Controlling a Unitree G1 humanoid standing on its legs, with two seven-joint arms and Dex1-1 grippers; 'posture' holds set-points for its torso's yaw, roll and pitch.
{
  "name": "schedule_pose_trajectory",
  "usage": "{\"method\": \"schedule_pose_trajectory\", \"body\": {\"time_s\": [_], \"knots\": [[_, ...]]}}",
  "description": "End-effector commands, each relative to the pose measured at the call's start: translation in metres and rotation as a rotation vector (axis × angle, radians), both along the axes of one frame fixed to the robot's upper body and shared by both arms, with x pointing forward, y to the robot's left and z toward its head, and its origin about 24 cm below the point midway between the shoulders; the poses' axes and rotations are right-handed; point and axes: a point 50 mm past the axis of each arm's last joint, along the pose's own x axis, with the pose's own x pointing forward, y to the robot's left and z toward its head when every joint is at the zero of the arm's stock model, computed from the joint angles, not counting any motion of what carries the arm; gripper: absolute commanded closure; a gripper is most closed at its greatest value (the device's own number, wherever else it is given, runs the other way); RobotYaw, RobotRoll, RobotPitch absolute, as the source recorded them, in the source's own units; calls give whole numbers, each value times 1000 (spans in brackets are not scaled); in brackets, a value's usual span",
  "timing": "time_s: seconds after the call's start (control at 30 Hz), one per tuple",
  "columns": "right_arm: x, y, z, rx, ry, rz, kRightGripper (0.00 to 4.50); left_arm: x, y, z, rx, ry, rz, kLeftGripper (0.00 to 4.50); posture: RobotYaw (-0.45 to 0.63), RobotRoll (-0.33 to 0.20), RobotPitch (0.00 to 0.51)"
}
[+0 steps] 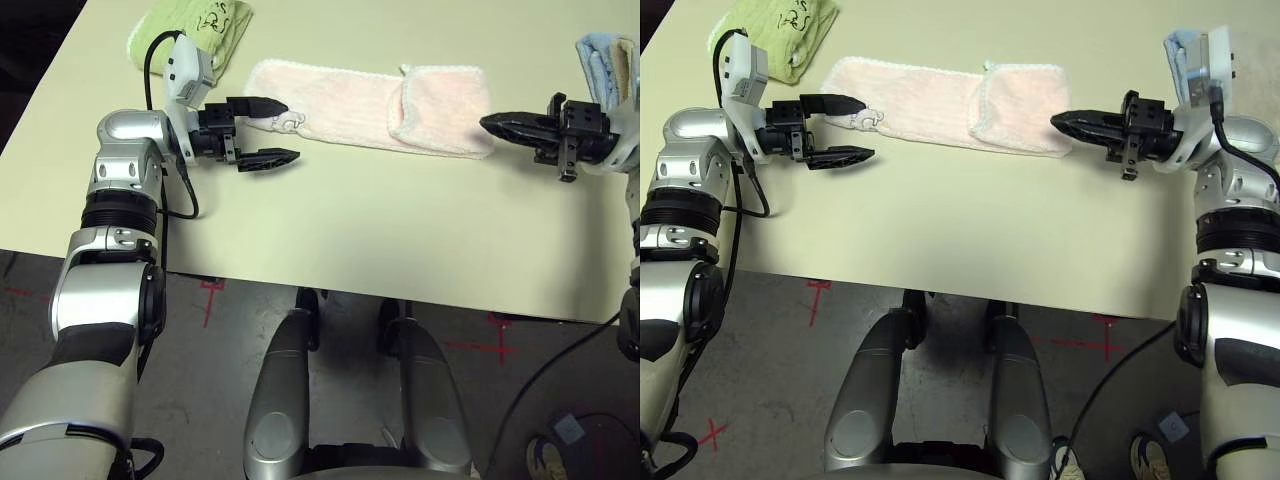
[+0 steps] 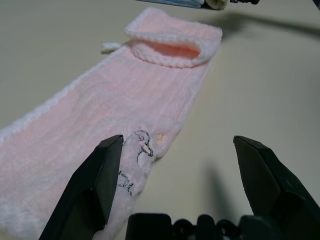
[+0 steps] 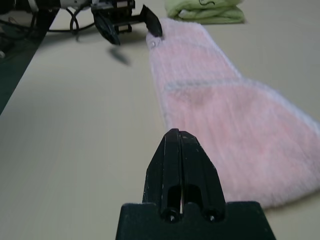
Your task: Fold the towel and set it aside.
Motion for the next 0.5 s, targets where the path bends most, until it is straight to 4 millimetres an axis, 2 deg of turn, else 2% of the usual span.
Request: {"method": "schedule_pose_trajectory", "body": {"time_s": [0.03,0.2,0.33,0.4,0.5], "knots": [[-7,-10,-10,-58,8,-16,4458,-1,5,-1,12,12,3,0,30,0,437],[-5,-10,-14,-43,-22,-31,4458,1,8,0,13,9,35,0,33,0,440],[-1,-4,-19,-20,-25,-21,3444,7,15,5,17,7,168,0,42,0,442],[0,-2,-22,-7,-16,-23,2720,12,20,16,-59,61,289,0,57,0,447],[1,-1,-27,7,2,-22,1572,9,32,40,-181,180,387,0,79,0,450]]}}
